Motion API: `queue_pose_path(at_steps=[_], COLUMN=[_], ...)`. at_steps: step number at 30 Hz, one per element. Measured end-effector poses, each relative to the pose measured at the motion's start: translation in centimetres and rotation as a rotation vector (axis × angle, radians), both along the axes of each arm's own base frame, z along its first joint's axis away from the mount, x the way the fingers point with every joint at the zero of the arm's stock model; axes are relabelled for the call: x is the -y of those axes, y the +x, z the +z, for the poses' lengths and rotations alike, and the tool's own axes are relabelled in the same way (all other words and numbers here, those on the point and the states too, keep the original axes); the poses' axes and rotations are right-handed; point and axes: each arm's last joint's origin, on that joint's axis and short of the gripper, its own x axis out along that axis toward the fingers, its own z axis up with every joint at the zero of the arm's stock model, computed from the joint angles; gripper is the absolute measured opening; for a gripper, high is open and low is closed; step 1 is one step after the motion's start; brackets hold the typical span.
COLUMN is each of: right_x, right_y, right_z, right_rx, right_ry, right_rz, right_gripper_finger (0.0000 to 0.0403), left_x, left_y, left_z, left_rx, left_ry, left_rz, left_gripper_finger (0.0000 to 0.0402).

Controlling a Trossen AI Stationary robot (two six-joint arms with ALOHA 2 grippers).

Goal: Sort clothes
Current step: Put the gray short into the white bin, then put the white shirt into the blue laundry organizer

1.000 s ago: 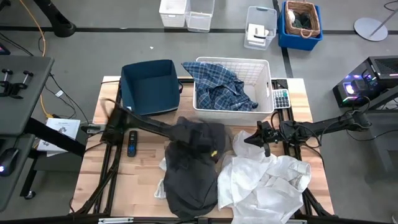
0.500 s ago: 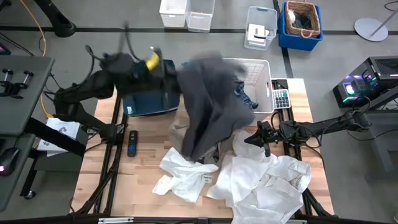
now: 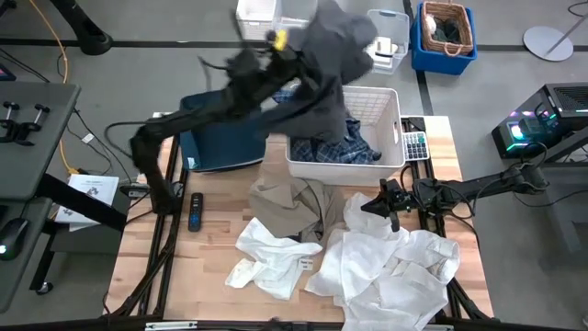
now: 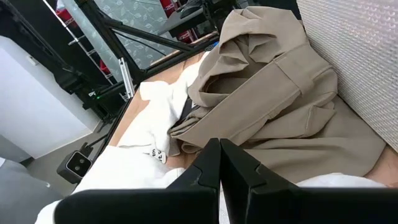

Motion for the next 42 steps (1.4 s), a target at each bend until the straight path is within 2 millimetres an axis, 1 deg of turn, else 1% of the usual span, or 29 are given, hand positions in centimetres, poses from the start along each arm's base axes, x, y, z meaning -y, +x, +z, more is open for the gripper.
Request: queue_pose_path(at_steps=[2, 5, 8, 9, 11, 13, 15, 17, 20, 23, 25, 28, 30, 31, 32, 34, 36, 38, 40, 42], right_x=[0.0, 0.0, 0.0, 0.0, 0.0, 0.0, 0.0, 0.0, 0.0, 0.0, 0.0, 0.0, 0.0, 0.0, 0.0, 0.0, 0.0, 0.0, 0.0, 0.0], right_y=[0.0, 0.0, 0.0, 0.0, 0.0, 0.0, 0.0, 0.0, 0.0, 0.0, 0.0, 0.0, 0.0, 0.0, 0.0, 0.0, 0.0, -0.1, -0.1, -0.1], right_z=[0.0, 0.0, 0.0, 0.0, 0.0, 0.0, 0.0, 0.0, 0.0, 0.0, 0.0, -0.1, -0.1, -0.1, -0.1, -0.2, -0.2, -0.2, -0.3, -0.3], right_rx=[0.000, 0.000, 0.000, 0.000, 0.000, 0.000, 0.000, -0.004, -0.004, -0.004, -0.005, -0.011, -0.012, -0.013, -0.014, -0.018, -0.021, -0.024, -0.028, -0.027], right_ry=[0.000, 0.000, 0.000, 0.000, 0.000, 0.000, 0.000, -0.001, 0.000, -0.001, -0.001, -0.002, -0.002, -0.002, -0.002, -0.003, -0.003, -0.004, -0.004, -0.004], right_rz=[0.000, 0.000, 0.000, 0.000, 0.000, 0.000, 0.000, 0.000, 0.000, 0.000, 0.000, 0.000, 0.000, 0.000, 0.000, 0.000, 0.000, 0.000, 0.000, 0.000], right_gripper_finger=[0.0000, 0.0000, 0.0000, 0.0000, 0.0000, 0.0000, 0.0000, 0.0000, 0.0000, 0.0000, 0.0000, 0.0000, 0.0000, 0.0000, 0.0000, 0.0000, 0.0000, 0.0000, 0.0000, 0.0000], left_x=[-0.7, -0.6, 0.9, 1.6, 2.8, 3.9, 4.2, 3.9, 2.8, 1.4, 0.6, -0.1, 0.0, 0.4, 0.9, 2.5, 5.1, 8.4, 11.8, 14.8], left_y=[2.2, 5.7, 8.4, 9.1, 10.2, 10.7, 10.8, 10.6, 9.9, 8.7, 7.6, 5.6, 3.9, 2.9, 1.8, 0.1, -1.2, -2.4, -3.9, -5.7], left_z=[-2.9, -8.2, -12.9, -13.9, -15.5, -16.4, -17.2, -17.7, -17.7, -16.2, -14.3, -10.5, -8.3, -7.1, -6.4, -5.5, -5.8, -6.4, -7.3, -8.6], left_rx=[-0.040, -0.152, -0.262, -0.275, -0.298, -0.320, -0.372, -0.419, -0.448, -0.413, -0.381, -0.311, -0.314, -0.322, -0.361, -0.454, -0.563, -0.620, -0.596, -0.489], left_ry=[-0.070, -0.211, -0.334, -0.368, -0.418, -0.457, -0.484, -0.505, -0.542, -0.586, -0.607, -0.621, -0.655, -0.672, -0.704, -0.737, -0.759, -0.760, -0.763, -0.780], left_rz=[-0.020, -0.058, -0.143, -0.179, -0.253, -0.282, -0.278, -0.260, -0.229, -0.216, -0.224, -0.250, -0.310, -0.351, -0.389, -0.467, -0.527, -0.583, -0.607, -0.616], left_gripper_finger=[0.0029, 0.0029, 0.0029, 0.0029, 0.0029, 0.0029, 0.0041, 0.0069, 0.0120, 0.0170, 0.0200, 0.0242, 0.0265, 0.0274, 0.0280, 0.0287, 0.0290, 0.0290, 0.0291, 0.0291])
